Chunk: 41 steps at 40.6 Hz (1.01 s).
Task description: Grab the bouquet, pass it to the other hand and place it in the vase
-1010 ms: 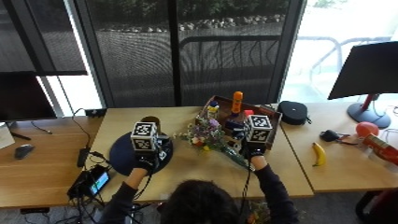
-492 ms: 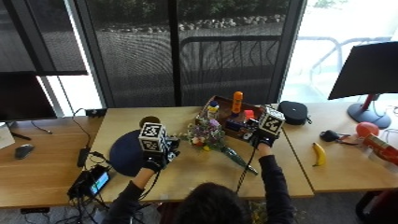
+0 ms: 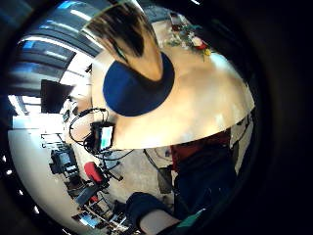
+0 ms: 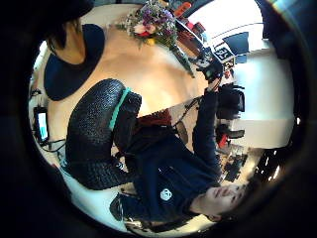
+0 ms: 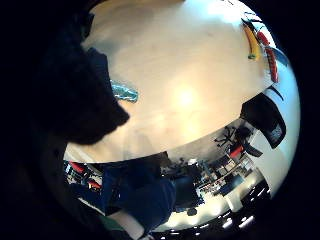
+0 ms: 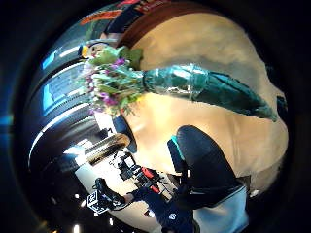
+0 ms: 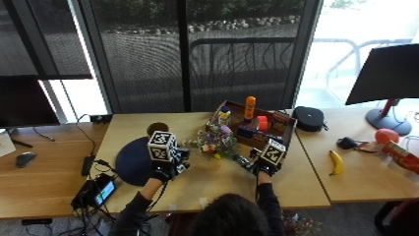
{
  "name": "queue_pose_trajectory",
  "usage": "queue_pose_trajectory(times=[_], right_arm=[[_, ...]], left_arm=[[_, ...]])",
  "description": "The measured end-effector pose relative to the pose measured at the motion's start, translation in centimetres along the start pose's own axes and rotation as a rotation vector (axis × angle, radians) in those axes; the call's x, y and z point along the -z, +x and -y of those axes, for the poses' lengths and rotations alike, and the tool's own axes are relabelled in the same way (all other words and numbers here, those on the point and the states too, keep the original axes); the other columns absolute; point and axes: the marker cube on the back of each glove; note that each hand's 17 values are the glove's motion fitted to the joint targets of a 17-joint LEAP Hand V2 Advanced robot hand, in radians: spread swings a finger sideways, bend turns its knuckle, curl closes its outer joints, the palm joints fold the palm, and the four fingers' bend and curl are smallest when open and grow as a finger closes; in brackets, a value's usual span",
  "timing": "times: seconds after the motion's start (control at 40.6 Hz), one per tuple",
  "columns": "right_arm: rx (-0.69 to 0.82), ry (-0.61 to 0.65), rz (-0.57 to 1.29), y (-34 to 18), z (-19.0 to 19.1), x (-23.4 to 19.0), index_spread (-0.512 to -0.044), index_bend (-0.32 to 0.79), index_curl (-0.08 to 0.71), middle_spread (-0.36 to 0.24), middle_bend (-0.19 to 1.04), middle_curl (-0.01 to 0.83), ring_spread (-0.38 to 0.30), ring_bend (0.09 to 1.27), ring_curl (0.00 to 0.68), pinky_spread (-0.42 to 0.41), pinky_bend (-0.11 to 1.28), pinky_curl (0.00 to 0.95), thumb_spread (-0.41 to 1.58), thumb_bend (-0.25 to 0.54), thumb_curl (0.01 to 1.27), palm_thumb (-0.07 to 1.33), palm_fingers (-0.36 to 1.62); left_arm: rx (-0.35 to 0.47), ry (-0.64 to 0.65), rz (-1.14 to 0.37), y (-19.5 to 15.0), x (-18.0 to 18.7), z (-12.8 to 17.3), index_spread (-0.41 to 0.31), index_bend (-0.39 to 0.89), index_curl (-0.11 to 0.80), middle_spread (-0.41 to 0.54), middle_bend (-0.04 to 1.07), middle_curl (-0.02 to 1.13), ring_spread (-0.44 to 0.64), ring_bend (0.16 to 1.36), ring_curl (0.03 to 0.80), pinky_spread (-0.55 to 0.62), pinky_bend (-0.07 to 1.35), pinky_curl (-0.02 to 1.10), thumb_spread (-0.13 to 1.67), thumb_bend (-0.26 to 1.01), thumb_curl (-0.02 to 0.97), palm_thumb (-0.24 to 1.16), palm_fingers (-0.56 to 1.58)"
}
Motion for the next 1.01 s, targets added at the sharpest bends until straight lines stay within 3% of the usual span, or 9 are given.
queue_pose_trajectory(times=[0.074, 0.197, 0.32, 0.369, 0.419, 0.542, 0.64, 0.739, 1.01], right_arm=[[-0.055, 0.084, -0.034, 0.0, 0.2, -0.9, -0.137, 0.12, 0.189, 0.046, 0.20, 0.365, -0.046, 0.55, 0.365, 0.081, 0.71, 0.384, 1.11, -0.014, 0.31, 0.56, 0.55], [-0.021, 0.056, -0.006, -0.4, 0.4, -2.7, -0.142, 0.13, 0.209, 0.047, 0.21, 0.379, -0.019, 0.51, 0.360, 0.139, 0.67, 0.374, 1.10, -0.007, 0.32, 0.60, 0.53], [0.002, 0.039, 0.050, -0.5, 0.6, -4.2, -0.144, 0.09, 0.201, 0.017, 0.27, 0.407, -0.066, 0.56, 0.369, 0.182, 0.58, 0.342, 1.09, 0.005, 0.34, 0.66, 0.59], [-0.020, 0.051, 0.065, -0.4, 0.8, -4.6, -0.155, 0.06, 0.191, -0.027, 0.36, 0.436, -0.118, 0.63, 0.392, 0.136, 0.47, 0.317, 1.11, 0.051, 0.35, 0.75, 0.64], [-0.044, 0.089, 0.067, -0.5, 1.0, -4.7, -0.207, 0.23, 0.238, -0.067, 0.38, 0.445, -0.144, 0.62, 0.386, 0.093, 0.37, 0.297, 1.11, 0.067, 0.36, 0.80, 0.74], [-0.114, 0.182, 0.038, -0.6, 1.6, -5.1, -0.233, 0.34, 0.305, -0.134, 0.41, 0.469, -0.193, 0.54, 0.388, 0.063, 0.22, 0.269, 1.12, 0.076, 0.36, 0.86, 0.82], [-0.184, 0.092, 0.052, -0.4, 1.0, -6.5, -0.244, 0.36, 0.347, -0.176, 0.45, 0.487, -0.229, 0.49, 0.392, 0.080, 0.15, 0.260, 1.13, 0.076, 0.36, 0.90, 0.83], [-0.206, 0.193, 0.187, -0.2, 1.5, -6.6, -0.256, 0.39, 0.378, -0.203, 0.50, 0.509, -0.262, 0.53, 0.408, 0.038, 0.08, 0.228, 1.14, 0.078, 0.36, 0.93, 0.94], [0.082, 0.400, 0.697, -2.6, 0.6, -1.5, -0.263, 0.42, 0.452, -0.228, 0.55, 0.560, -0.271, 0.62, 0.466, -0.091, 0.11, 0.219, 1.09, 0.095, 0.38, 1.06, 1.09]], left_arm=[[-0.001, -0.013, -0.002, -0.1, -0.3, 0.2, -0.103, 0.18, 0.374, 0.095, 0.16, 0.31, 0.17, 0.44, 0.303, 0.24, 0.28, 0.35, 1.22, -0.02, 0.272, 0.29, 0.39], [0.006, -0.028, 0.002, -0.1, -0.6, 0.5, -0.103, 0.18, 0.380, 0.098, 0.16, 0.31, 0.18, 0.43, 0.305, 0.24, 0.28, 0.35, 1.22, -0.02, 0.274, 0.29, 0.39], [0.002, -0.047, 0.004, 0.2, -0.7, 0.7, -0.103, 0.18, 0.385, 0.100, 0.16, 0.31, 0.19, 0.43, 0.304, 0.24, 0.27, 0.35, 1.22, -0.02, 0.275, 0.29, 0.39], [0.001, -0.051, 0.009, 0.5, -0.7, 0.8, -0.103, 0.18, 0.388, 0.103, 0.16, 0.31, 0.19, 0.42, 0.305, 0.25, 0.27, 0.35, 1.22, -0.02, 0.275, 0.29, 0.38], [-0.004, -0.052, 0.014, 0.8, -0.7, 0.8, -0.103, 0.18, 0.390, 0.104, 0.16, 0.31, 0.20, 0.42, 0.306, 0.25, 0.27, 0.35, 1.22, -0.02, 0.276, 0.29, 0.38], [-0.007, -0.064, 0.027, 1.3, -0.7, 0.8, -0.102, 0.18, 0.394, 0.110, 0.16, 0.31, 0.20, 0.42, 0.307, 0.25, 0.27, 0.35, 1.22, -0.02, 0.277, 0.29, 0.38], [-0.001, -0.093, 0.046, 1.0, -1.3, 1.2, -0.101, 0.18, 0.397, 0.111, 0.16, 0.31, 0.20, 0.42, 0.308, 0.25, 0.27, 0.36, 1.22, -0.02, 0.278, 0.29, 0.38], [0.014, -0.130, 0.078, 0.4, -1.8, 1.5, -0.096, 0.17, 0.397, 0.113, 0.16, 0.30, 0.21, 0.43, 0.310, 0.25, 0.27, 0.36, 1.22, -0.02, 0.278, 0.29, 0.37], [-0.021, -0.214, -0.063, 0.9, -2.6, 3.6, -0.092, 0.18, 0.402, 0.126, 0.16, 0.30, 0.23, 0.43, 0.310, 0.25, 0.27, 0.36, 1.22, -0.02, 0.279, 0.29, 0.35]])
